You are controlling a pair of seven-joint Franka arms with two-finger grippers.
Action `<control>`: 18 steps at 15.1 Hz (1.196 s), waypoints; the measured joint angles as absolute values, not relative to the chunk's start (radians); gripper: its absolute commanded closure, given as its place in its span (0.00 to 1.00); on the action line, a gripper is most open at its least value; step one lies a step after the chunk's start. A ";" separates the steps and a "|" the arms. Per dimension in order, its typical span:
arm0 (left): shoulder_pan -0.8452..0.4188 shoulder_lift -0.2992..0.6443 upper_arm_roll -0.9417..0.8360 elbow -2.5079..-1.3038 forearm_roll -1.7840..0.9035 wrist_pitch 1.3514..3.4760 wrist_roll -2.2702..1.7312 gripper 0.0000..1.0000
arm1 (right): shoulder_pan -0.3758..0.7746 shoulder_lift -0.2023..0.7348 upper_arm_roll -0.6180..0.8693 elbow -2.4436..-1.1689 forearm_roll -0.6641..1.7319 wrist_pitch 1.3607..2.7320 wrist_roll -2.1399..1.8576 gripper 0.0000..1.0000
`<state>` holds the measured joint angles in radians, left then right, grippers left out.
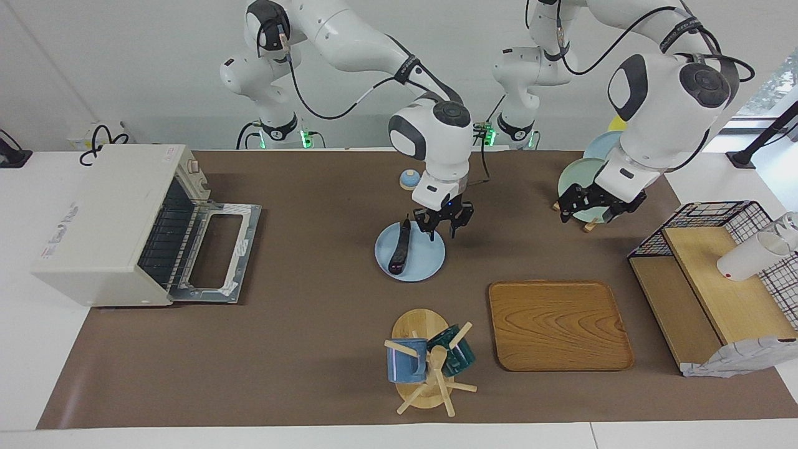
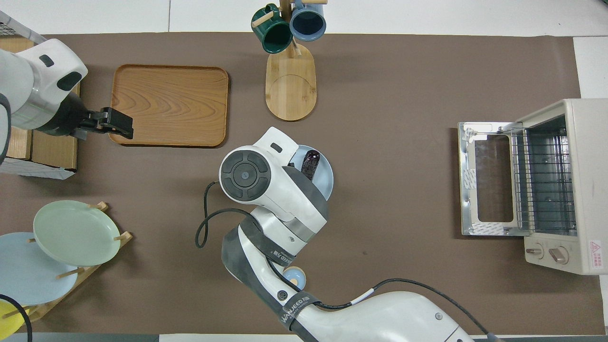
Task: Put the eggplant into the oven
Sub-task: 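Grasp the eggplant on the plate with the right gripper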
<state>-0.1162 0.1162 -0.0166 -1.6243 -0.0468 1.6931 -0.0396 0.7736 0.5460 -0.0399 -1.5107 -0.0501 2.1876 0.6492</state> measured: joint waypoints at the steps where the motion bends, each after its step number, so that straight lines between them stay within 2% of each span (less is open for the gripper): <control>1: -0.112 0.102 -0.017 -1.626 -0.038 1.673 -0.034 0.00 | 0.771 0.545 -0.041 -1.536 -0.050 2.220 0.648 0.49; 5: -0.109 0.033 -0.018 -1.684 -0.025 1.650 -0.031 0.00 | 0.773 0.534 -0.021 -1.643 -0.051 2.339 0.647 0.50; 8: -0.109 0.008 -0.018 -1.703 -0.022 1.650 -0.030 0.00 | 0.781 0.527 -0.010 -1.678 -0.060 2.352 0.644 0.57; 10: -0.107 -0.001 -0.017 -1.698 -0.002 1.647 -0.025 0.00 | 0.781 0.519 -0.010 -1.712 -0.062 2.382 0.638 0.67; 13: -0.103 -0.008 -0.017 -1.658 0.011 1.596 -0.019 0.00 | 0.781 0.510 -0.010 -1.753 -0.062 2.428 0.635 0.68; 14: -0.102 -0.011 -0.017 -1.646 0.011 1.578 -0.019 0.00 | 0.781 0.507 -0.010 -1.762 -0.062 2.438 0.635 0.75; 15: -0.102 -0.014 -0.017 -1.637 0.012 1.563 -0.018 0.00 | 0.781 0.506 -0.010 -1.769 -0.062 2.444 0.634 0.90; 16: -0.100 -0.017 -0.018 -1.632 0.012 1.552 -0.018 0.00 | 0.781 0.505 -0.009 -1.774 -0.062 2.453 0.633 1.00; 18: -0.084 -0.018 -0.029 -1.630 0.012 1.544 -0.019 0.00 | 0.781 0.503 -0.009 -1.780 -0.064 2.459 0.629 1.00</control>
